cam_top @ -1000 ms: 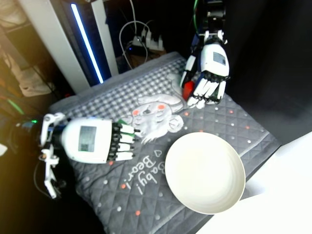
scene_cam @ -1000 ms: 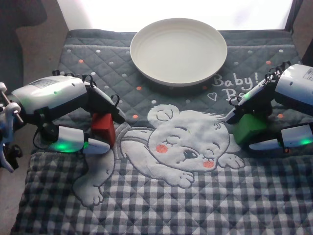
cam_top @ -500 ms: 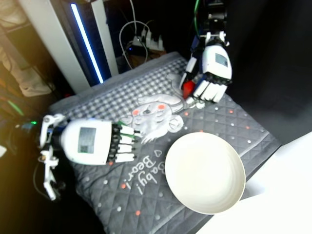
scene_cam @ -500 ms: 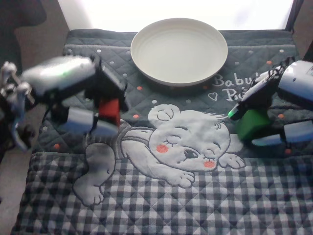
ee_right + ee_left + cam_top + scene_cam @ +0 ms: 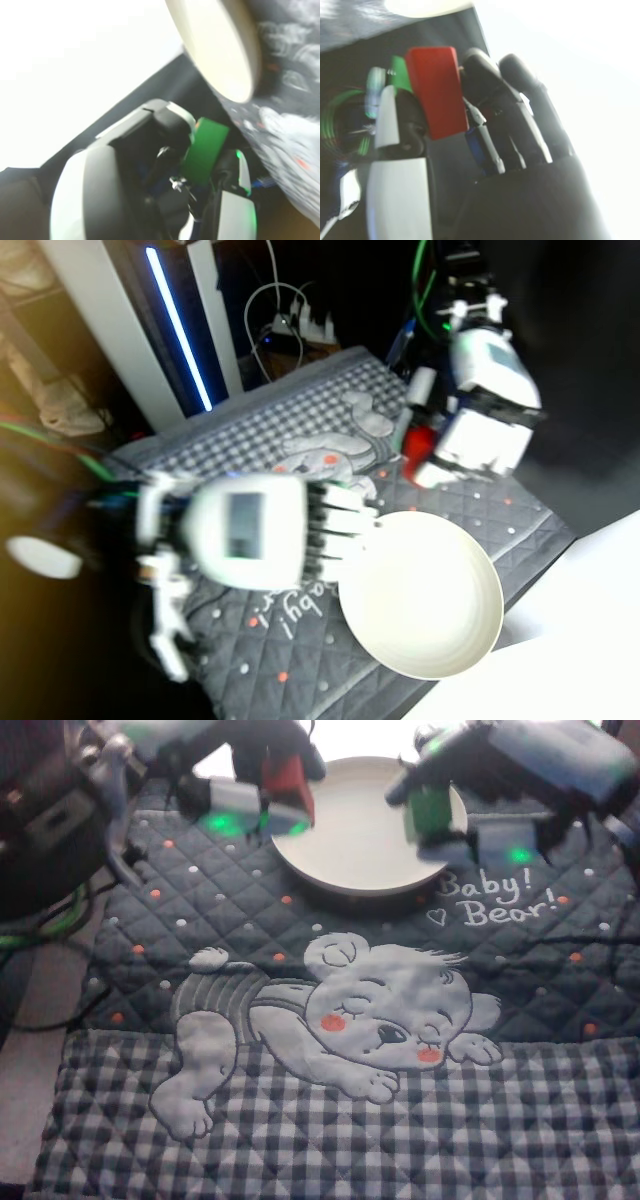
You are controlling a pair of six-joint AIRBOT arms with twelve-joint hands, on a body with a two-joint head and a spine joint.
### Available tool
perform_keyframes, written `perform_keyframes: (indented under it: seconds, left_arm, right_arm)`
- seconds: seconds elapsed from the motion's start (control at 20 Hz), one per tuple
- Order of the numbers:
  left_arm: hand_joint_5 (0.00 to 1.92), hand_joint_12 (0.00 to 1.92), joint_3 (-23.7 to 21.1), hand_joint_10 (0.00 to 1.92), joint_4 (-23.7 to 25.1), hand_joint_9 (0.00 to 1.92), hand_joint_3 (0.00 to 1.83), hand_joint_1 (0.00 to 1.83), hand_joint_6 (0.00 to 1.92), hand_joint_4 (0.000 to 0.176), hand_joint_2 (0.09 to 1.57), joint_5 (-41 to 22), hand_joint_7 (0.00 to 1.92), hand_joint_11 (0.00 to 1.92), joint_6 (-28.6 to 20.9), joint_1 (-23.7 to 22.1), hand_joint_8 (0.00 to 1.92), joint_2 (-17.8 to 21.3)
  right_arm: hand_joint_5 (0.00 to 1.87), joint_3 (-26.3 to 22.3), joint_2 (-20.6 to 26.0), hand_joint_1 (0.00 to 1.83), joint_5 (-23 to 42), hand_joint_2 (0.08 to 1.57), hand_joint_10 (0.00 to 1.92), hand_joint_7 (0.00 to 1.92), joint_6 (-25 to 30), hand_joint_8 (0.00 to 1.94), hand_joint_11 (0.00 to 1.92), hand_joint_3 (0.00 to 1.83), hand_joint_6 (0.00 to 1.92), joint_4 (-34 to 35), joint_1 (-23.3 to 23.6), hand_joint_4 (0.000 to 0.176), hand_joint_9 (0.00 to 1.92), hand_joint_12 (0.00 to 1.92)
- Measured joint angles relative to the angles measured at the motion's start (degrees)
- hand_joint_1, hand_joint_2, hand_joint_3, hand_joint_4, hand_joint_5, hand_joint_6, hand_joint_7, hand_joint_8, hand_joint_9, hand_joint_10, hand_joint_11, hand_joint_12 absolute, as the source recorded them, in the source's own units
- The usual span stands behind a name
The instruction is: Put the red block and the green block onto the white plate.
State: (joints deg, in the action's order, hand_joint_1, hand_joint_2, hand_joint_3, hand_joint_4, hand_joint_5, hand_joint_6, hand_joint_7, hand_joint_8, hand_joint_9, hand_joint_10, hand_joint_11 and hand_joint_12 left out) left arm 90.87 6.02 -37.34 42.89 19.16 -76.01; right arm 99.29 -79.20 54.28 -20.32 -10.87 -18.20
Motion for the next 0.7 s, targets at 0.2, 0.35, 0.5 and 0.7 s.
perform_keyframes:
  seconds: [0.2, 0.35, 0.5, 0.7]
  left_arm:
    - [1.12, 1.33, 10.1, 0.25, 0.0, 1.12, 0.0, 1.24, 0.69, 0.028, 1.05, 9.5, 1.16, 0.38, 0.0, -1.5, 0.74, -10.3]
    - [0.82, 1.28, 9.9, 0.02, 0.0, 0.88, 0.0, 1.03, 0.1, 0.0, 1.02, 11.4, 0.93, 0.21, 0.0, -1.5, 0.02, -10.8]
    - [0.62, 1.27, 5.7, 0.0, -0.6, 0.69, 0.0, 0.9, 0.0, 0.003, 0.95, 8.7, 0.69, 0.03, 0.0, -0.9, 0.0, -7.2]
    - [0.47, 1.32, -6.6, 0.0, 0.5, 0.57, 0.0, 0.94, 0.0, 0.0, 0.94, 1.7, 0.52, 0.13, -1.7, 3.6, 0.0, 3.8]
  right_arm:
    - [1.04, 10.3, -6.8, 1.22, -10.4, 1.14, 1.38, 0.83, -1.7, 1.42, 0.61, 0.0, 0.76, 2.3, 2.0, 0.0, 0.7, 1.66]
    - [0.52, 9.7, -7.3, 0.95, -13.4, 1.0, 0.76, 0.45, -1.8, 0.46, 0.3, 0.0, 0.06, 1.3, 1.9, 0.04, 0.42, 1.28]
    - [0.12, 6.0, -6.1, 0.79, -11.5, 0.93, 0.04, 0.29, -1.9, 0.01, 0.0, 0.0, 0.0, 1.2, 2.0, 0.158, 0.25, 0.51]
    - [0.16, -5.1, 3.7, 0.72, -5.7, 0.89, 0.0, 0.22, -2.3, 0.0, 0.0, 0.0, 0.0, -2.2, 2.0, 0.077, 0.16, 0.36]
